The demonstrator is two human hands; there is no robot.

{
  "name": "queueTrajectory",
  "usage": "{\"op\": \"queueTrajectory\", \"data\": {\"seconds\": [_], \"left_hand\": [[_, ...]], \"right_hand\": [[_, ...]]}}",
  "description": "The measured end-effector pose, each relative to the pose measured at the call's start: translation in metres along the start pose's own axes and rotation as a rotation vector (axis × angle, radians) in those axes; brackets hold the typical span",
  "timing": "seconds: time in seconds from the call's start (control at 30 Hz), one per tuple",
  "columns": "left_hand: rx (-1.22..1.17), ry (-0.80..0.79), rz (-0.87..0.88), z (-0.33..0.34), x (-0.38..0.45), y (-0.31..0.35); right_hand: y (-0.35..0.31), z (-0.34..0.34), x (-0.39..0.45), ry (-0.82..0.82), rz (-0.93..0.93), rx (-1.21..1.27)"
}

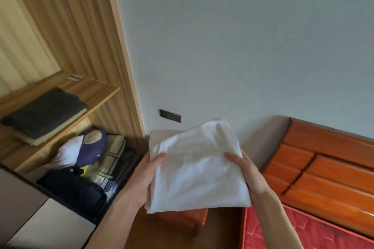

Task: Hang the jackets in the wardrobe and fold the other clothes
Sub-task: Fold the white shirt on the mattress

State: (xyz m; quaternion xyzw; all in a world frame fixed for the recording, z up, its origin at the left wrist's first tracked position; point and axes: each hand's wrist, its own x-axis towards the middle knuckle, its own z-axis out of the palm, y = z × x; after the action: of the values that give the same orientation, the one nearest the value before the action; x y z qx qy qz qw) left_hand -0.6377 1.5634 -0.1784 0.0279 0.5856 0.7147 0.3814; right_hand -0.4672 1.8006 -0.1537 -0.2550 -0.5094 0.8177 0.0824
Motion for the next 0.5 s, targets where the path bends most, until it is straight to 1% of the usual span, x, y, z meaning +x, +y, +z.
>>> {"op": "queueTrajectory", "data": {"seconds": [0.1,0.2,0.27,0.4,0.5], "left_hand": [[-0.023,0.092,0.026,-0.011,0.013,0.012],[-0.08,0.141,0.054,-0.03,0.021,0.019],[-0.112,0.204,0.079,-0.045,0.021,0.023],[-0.124,0.385,0.111,-0.08,0.013,0.035],[-0.137,0.448,0.163,-0.111,0.008,0.045]], "right_hand": [[-0.009,0.008,0.048,-0.089,0.053,0.022],[-0.012,0.025,0.092,-0.238,0.079,0.025],[-0.008,0.04,0.117,-0.318,0.114,0.012],[-0.004,0.087,0.158,-0.417,0.176,-0.072],[-0.002,0.132,0.182,-0.479,0.225,-0.126]]}}
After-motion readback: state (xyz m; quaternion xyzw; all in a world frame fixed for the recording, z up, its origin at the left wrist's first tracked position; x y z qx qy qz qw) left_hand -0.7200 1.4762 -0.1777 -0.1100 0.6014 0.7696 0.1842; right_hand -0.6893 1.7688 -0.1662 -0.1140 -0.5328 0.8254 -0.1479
